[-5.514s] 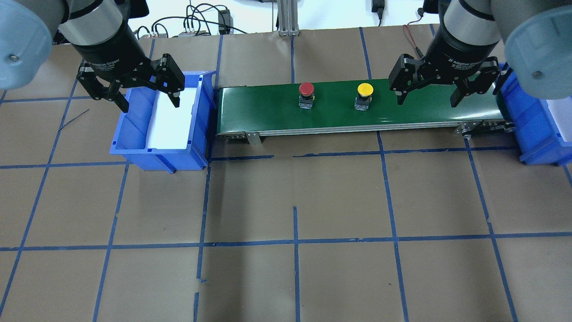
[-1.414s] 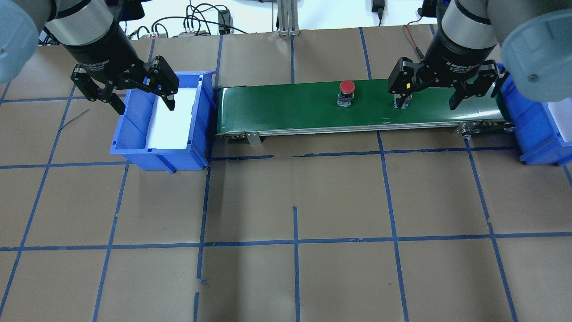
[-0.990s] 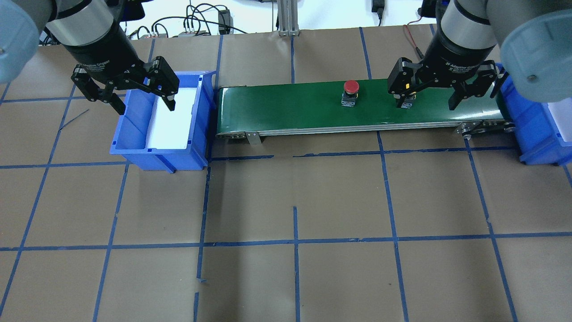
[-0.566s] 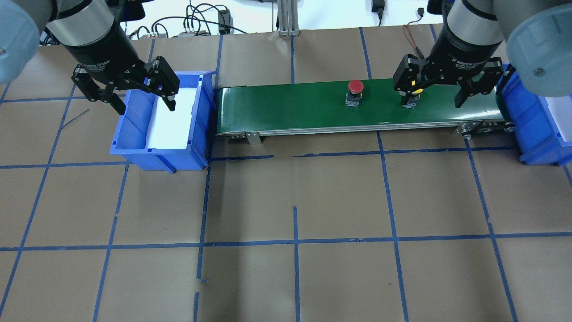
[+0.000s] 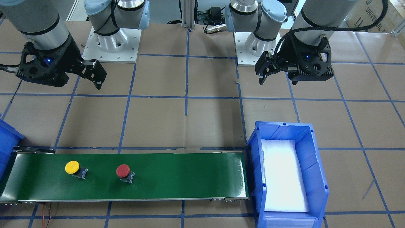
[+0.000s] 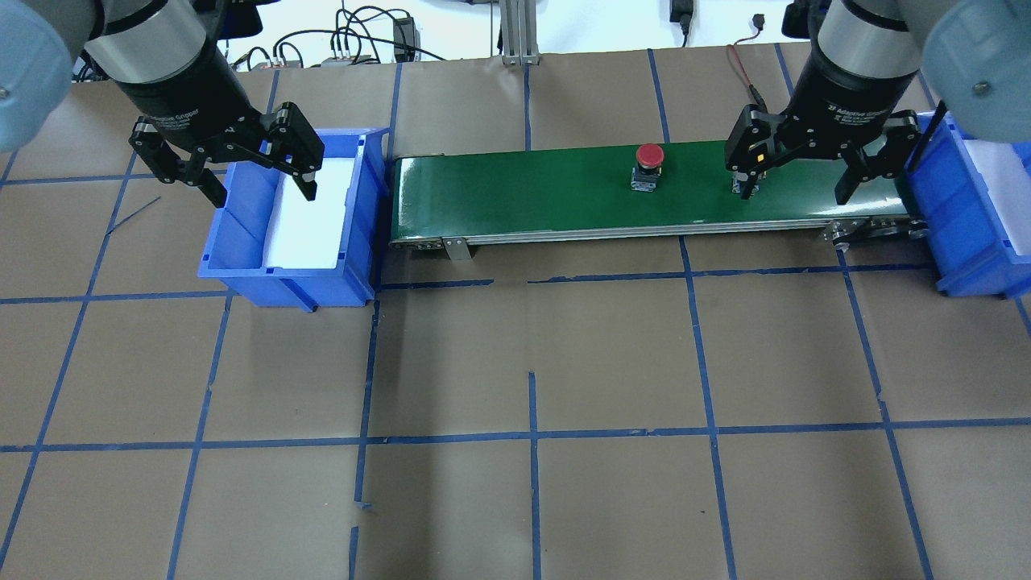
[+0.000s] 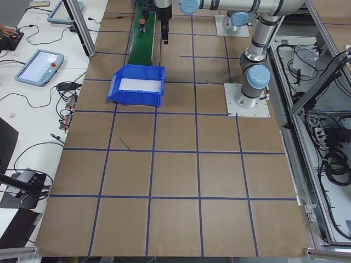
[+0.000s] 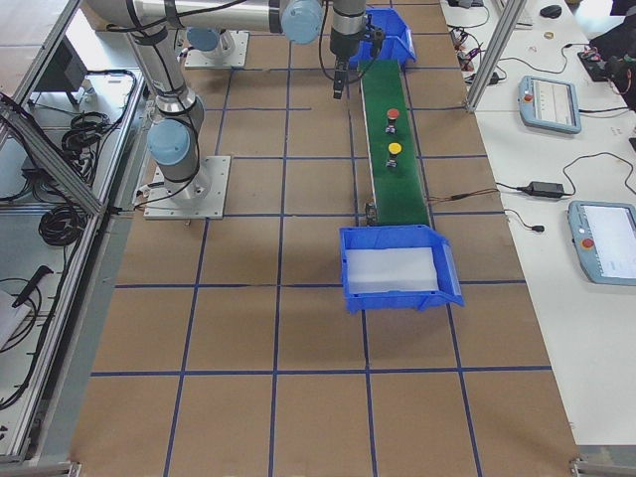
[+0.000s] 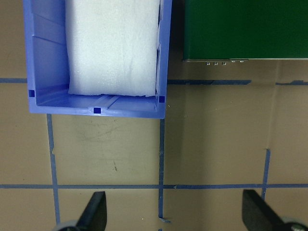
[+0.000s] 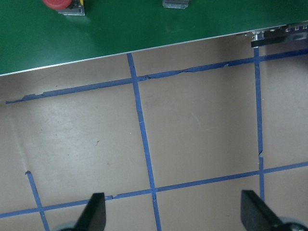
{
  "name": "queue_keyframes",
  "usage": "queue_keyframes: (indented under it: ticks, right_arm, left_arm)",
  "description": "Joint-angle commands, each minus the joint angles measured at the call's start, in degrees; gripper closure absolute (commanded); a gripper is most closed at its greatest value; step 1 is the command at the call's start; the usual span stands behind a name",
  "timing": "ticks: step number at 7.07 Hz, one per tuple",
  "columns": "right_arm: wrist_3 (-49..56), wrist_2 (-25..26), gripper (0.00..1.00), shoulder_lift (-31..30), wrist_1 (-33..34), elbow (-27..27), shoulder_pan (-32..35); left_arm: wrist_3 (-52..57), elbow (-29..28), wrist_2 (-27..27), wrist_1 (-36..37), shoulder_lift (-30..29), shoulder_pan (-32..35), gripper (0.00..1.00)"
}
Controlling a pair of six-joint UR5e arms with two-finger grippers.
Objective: Transport two buttons from left to right
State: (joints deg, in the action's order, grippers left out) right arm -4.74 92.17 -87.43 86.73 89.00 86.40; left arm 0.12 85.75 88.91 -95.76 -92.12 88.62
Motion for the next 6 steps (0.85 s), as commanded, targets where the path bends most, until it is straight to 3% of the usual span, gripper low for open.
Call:
queue_keyframes:
  ticks: [1, 4, 6]
  right_arm:
    - [4.64, 1.25, 0.0, 7.67, -3.13, -5.47, -2.2]
    - [23.73, 1.61, 0.0, 16.65, -3.23, -17.42, -7.7]
    - [42.46, 1.79, 0.0, 20.18, 0.51, -17.81, -13.42]
  left_arm:
    - [-0.03, 0.03, -0.05, -0.04, 0.01, 0.15, 0.0]
    - [0.05, 0.03, -0.14, 0.05, 0.01, 0.15, 0.0]
    - [0.06, 0.03, -0.14, 0.14, 0.01, 0.15, 0.0]
